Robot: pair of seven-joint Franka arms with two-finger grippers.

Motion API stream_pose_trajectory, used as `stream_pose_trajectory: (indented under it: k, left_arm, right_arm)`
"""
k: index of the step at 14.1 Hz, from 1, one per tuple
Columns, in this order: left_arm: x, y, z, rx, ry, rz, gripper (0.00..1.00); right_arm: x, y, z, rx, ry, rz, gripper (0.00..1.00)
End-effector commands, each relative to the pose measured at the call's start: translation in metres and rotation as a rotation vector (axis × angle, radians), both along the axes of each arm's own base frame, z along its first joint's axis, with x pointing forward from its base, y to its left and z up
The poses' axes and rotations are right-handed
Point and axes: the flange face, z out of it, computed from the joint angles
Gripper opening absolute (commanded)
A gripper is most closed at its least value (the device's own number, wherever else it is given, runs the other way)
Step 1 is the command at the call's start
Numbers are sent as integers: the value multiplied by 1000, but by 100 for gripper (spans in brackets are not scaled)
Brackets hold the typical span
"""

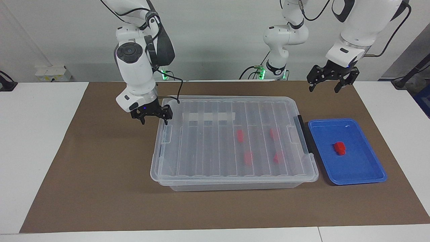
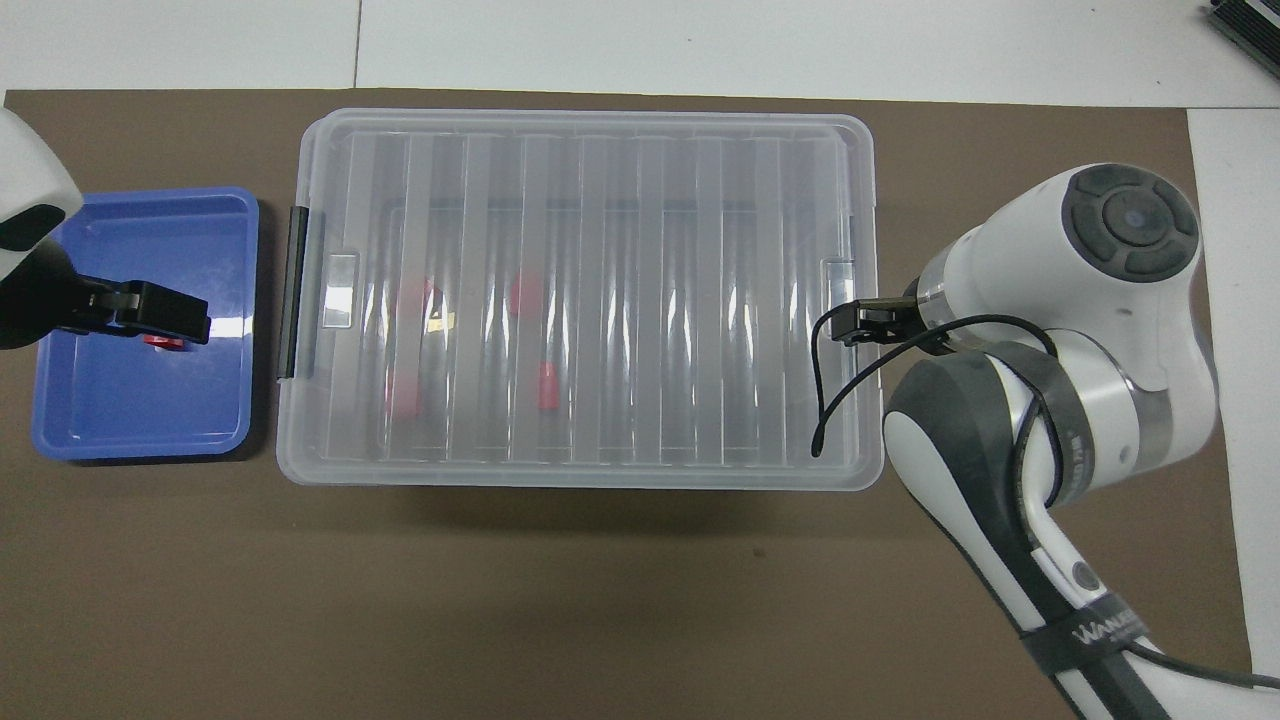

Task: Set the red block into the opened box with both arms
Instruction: 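Grasp the lid handle with the right gripper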

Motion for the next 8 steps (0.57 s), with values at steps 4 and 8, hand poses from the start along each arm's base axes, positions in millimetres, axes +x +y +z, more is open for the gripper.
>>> stream_pose_trajectory:
  k: [4, 8]
  left_arm:
    - [-9, 2, 1, -6, -10, 8, 100]
    - [-9, 2, 1, -6, -10, 8, 100]
  right_arm:
    - [-8, -28, -1, -28, 1, -11, 100]
    - [-3, -61, -1, -32, 21, 42, 100]
